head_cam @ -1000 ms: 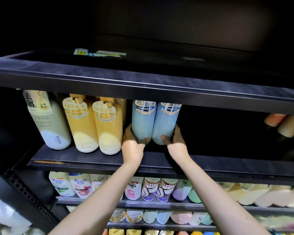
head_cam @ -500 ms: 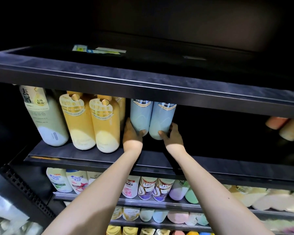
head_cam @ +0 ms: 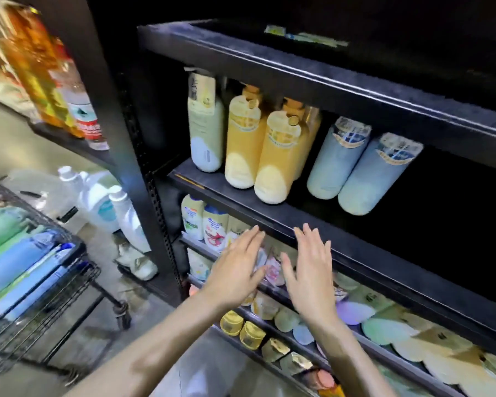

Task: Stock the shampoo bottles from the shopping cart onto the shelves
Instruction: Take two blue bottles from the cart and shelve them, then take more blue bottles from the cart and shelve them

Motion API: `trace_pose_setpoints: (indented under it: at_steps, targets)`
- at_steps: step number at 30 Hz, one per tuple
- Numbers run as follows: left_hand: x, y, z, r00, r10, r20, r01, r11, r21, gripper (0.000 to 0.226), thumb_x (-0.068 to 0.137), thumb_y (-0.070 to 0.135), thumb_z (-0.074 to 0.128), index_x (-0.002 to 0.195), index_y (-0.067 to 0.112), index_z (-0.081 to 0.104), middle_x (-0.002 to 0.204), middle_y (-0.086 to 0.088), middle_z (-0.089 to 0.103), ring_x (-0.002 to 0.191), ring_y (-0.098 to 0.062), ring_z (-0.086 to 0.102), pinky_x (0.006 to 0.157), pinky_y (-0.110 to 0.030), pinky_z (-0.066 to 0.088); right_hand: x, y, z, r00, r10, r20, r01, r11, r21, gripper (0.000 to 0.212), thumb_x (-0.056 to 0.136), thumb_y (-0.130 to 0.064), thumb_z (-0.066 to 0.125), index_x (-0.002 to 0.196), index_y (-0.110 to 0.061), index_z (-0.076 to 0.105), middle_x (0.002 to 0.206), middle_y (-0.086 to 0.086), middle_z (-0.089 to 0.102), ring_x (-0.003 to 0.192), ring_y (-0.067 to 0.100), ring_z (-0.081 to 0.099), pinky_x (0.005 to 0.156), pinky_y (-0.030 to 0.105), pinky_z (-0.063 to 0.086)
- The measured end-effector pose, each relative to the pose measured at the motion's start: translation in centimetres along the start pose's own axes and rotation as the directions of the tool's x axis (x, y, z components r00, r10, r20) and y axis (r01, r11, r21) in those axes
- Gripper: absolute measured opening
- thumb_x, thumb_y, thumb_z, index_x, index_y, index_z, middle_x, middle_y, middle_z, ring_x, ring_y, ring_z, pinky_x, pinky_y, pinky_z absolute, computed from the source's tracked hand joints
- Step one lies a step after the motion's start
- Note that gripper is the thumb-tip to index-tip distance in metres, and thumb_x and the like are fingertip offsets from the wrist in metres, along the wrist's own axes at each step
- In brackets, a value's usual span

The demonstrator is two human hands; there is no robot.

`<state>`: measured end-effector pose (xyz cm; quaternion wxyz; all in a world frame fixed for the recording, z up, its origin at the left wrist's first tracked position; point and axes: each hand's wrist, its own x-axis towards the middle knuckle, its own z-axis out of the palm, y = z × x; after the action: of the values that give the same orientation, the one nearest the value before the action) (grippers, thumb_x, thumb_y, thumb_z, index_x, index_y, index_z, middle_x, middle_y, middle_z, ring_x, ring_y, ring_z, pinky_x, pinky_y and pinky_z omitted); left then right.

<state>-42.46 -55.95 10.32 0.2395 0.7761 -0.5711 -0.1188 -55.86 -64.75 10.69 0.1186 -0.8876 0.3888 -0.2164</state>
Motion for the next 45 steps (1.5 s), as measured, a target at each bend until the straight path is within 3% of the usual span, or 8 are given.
trace_pose_setpoints:
  at_steps: [5, 7, 9, 12, 19, 29, 36, 45]
  targets:
    - [-12.2, -9.6, -1.7, 0.982, -0.19, 0.017, 0.181, 0.955, 0.233, 0.065, 0.073, 0.035, 0.061, 0.13, 0.007, 0.054, 0.133, -0.012, 0.057, 0.117, -0.026, 0.06, 0.095, -0.036, 0.05, -5.1, -7.9, 6.9, 0.93, -0.164, 0.328, 0.184, 0.983, -0.028, 0.065, 0.084, -0.042, 0.027, 0.135, -0.01, 0.05, 0.144, 0.011, 0.047, 0.135, 0.03, 0.042, 0.112, 0.041, 0.007]
    - [-17.4, -12.8, -2.7, 0.934, -0.351, 0.071, 0.325, 0.914, 0.242, 0.066, 0.081, 0.036, 0.055, 0.14, 0.008, 0.044, 0.144, -0.011, 0.046, 0.127, -0.027, 0.051, 0.103, -0.038, 0.044, -7.0, -11.6, 9.7, 0.851, -0.211, 0.481, 0.252, 0.967, -0.023, 0.082, 0.076, -0.051, 0.007, 0.147, -0.017, 0.032, 0.156, 0.005, 0.027, 0.146, 0.024, 0.021, 0.112, 0.037, -0.008]
    - [-22.8, -15.5, -4.1, 0.883, -0.464, 0.078, 0.436, 0.869, 0.234, 0.069, 0.087, 0.039, 0.042, 0.148, 0.01, 0.028, 0.153, -0.008, 0.031, 0.137, -0.026, 0.037, 0.113, -0.037, 0.031, -9.1, -15.6, 12.1, 0.739, -0.216, 0.638, 0.289, 0.957, -0.01, 0.076, 0.081, -0.053, 0.005, 0.151, -0.024, 0.016, 0.16, -0.002, 0.011, 0.149, 0.017, 0.005, 0.113, 0.038, -0.016]
    - [-30.8, -19.0, -6.7, 0.806, -0.59, 0.039, 0.576, 0.798, 0.175, 0.068, 0.088, 0.04, 0.035, 0.148, 0.011, 0.027, 0.154, -0.007, 0.031, 0.139, -0.023, 0.033, 0.115, -0.033, 0.027, -12.8, -22.3, 15.0, 0.613, -0.248, 0.75, 0.373, 0.928, 0.002, 0.056, 0.099, -0.041, 0.03, 0.15, -0.023, 0.018, 0.16, 0.0, 0.014, 0.148, 0.018, 0.007, 0.118, 0.044, -0.005]
    - [-43.4, -27.1, -12.1, 0.662, -0.749, 0.025, 0.729, 0.652, 0.206, 0.063, 0.093, 0.04, 0.047, 0.146, 0.012, 0.028, 0.149, -0.007, 0.037, 0.135, -0.025, 0.037, 0.108, -0.031, 0.031, -19.4, -35.3, 21.0, 0.481, -0.37, 0.795, 0.477, 0.871, 0.117, 0.051, 0.098, -0.039, 0.036, 0.145, -0.021, 0.026, 0.152, -0.002, 0.028, 0.141, 0.019, 0.025, 0.119, 0.043, 0.007]
    - [-43.2, -37.2, -18.0, 0.668, -0.742, 0.059, 0.704, 0.656, 0.273, 0.057, 0.094, 0.037, 0.046, 0.144, 0.015, 0.029, 0.144, -0.004, 0.039, 0.129, -0.025, 0.042, 0.101, -0.037, 0.038, -17.4, -43.6, 26.8, 0.468, -0.336, 0.818, 0.434, 0.893, 0.119, 0.06, 0.098, -0.04, 0.04, 0.149, -0.018, 0.018, 0.151, 0.004, 0.033, 0.14, 0.022, 0.03, 0.115, 0.043, 0.017]
    - [-37.9, -46.0, -20.9, 0.692, -0.704, 0.159, 0.666, 0.708, 0.237, 0.061, 0.094, 0.037, 0.047, 0.146, 0.012, 0.026, 0.147, -0.007, 0.037, 0.131, -0.026, 0.04, 0.104, -0.034, 0.038, -11.7, -47.8, 33.1, 0.504, -0.175, 0.846, 0.228, 0.971, 0.065, 0.058, 0.095, -0.032, 0.047, 0.145, -0.013, 0.023, 0.141, 0.012, 0.04, 0.129, 0.03, 0.04, 0.105, 0.037, 0.036]
    - [-30.3, -55.7, -21.9, 0.707, -0.604, 0.366, 0.492, 0.793, 0.358, 0.052, 0.092, 0.03, 0.047, 0.138, 0.01, 0.033, 0.138, -0.011, 0.044, 0.125, -0.029, 0.045, 0.098, -0.039, 0.041, -6.9, -51.9, 39.3, 0.555, 0.0, 0.832, 0.025, 1.0, -0.017, 0.061, 0.093, -0.031, 0.051, 0.142, -0.005, 0.026, 0.137, 0.017, 0.036, 0.126, 0.034, 0.04, 0.105, 0.037, 0.035]
